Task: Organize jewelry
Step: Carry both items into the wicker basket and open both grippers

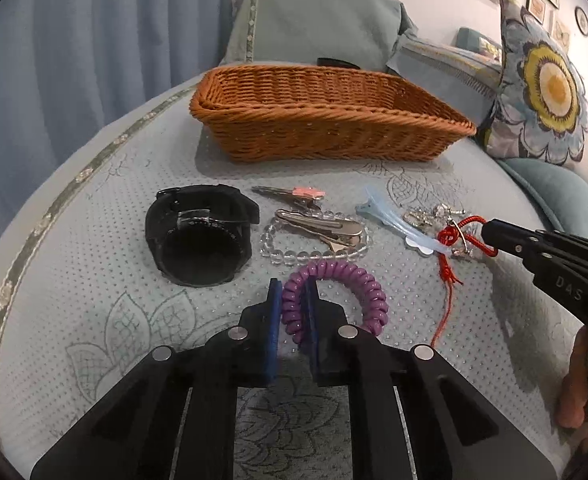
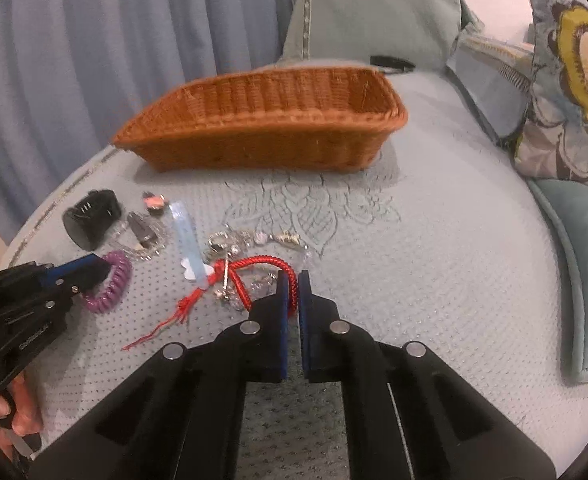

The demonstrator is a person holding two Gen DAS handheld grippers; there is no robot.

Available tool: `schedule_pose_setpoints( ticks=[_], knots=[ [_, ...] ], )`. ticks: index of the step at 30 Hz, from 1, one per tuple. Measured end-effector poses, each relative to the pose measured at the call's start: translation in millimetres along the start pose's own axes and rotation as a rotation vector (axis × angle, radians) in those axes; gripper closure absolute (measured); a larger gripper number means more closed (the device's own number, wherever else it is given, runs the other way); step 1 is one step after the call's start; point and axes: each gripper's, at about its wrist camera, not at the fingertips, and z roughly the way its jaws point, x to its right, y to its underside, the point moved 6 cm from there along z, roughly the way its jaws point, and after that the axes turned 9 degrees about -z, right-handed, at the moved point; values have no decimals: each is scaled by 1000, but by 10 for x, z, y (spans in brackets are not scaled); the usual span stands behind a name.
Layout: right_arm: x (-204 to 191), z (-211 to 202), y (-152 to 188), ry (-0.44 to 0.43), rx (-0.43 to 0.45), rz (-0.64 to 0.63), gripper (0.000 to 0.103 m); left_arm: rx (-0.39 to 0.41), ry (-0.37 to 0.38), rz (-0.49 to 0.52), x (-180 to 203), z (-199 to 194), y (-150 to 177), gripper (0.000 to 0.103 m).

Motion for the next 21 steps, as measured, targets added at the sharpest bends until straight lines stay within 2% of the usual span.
schedule_pose_setpoints(
  ticks=[5, 14, 21],
  knots=[
    [-6, -174, -60, 36, 87, -8, 100, 66, 28, -19, -25, -142, -20, 94],
    [35, -571, -200, 138, 255, -12, 100, 130, 58, -31, -31, -302, -49, 94],
    [61, -842, -305, 103, 333, 1, 100, 202, 119, -44, 41, -524, -147, 94]
  ],
)
